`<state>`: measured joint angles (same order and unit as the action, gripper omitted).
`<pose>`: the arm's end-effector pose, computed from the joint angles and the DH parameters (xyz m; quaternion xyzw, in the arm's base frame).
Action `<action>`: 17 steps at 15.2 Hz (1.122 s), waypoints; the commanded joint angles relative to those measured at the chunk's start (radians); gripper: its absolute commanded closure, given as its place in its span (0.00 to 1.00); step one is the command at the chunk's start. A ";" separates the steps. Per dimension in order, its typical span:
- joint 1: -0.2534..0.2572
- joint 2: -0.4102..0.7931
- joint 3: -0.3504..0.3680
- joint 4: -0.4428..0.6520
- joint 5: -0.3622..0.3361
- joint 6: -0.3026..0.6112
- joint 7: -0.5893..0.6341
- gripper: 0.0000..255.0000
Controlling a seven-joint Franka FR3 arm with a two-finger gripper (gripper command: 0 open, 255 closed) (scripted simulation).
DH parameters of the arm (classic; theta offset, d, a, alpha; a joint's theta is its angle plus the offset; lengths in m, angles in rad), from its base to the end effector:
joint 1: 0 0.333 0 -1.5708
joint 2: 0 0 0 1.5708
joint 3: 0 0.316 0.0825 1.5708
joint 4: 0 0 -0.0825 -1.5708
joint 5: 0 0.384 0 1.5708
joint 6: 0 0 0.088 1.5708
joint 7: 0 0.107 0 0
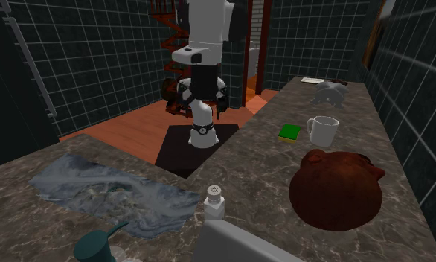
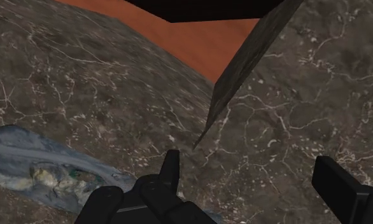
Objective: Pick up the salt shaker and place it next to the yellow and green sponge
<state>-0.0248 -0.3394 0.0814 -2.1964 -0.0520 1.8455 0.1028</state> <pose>0.4506 0.0244 0.5208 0.9991 -0.0183 -0.0034 0.0389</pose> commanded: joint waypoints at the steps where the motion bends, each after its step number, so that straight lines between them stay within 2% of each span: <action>1: -0.001 0.077 0.007 0.050 -0.008 0.036 0.010 0.00; 9: 0.005 0.375 0.028 0.313 -0.056 0.099 0.056 0.00; 16: 0.028 0.651 0.031 0.628 -0.104 0.083 0.085 0.00; 17: 0.029 0.656 0.031 0.634 -0.104 0.083 0.086 0.00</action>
<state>0.0011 0.2952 0.1122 -1.5888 -0.1525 1.9309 0.1862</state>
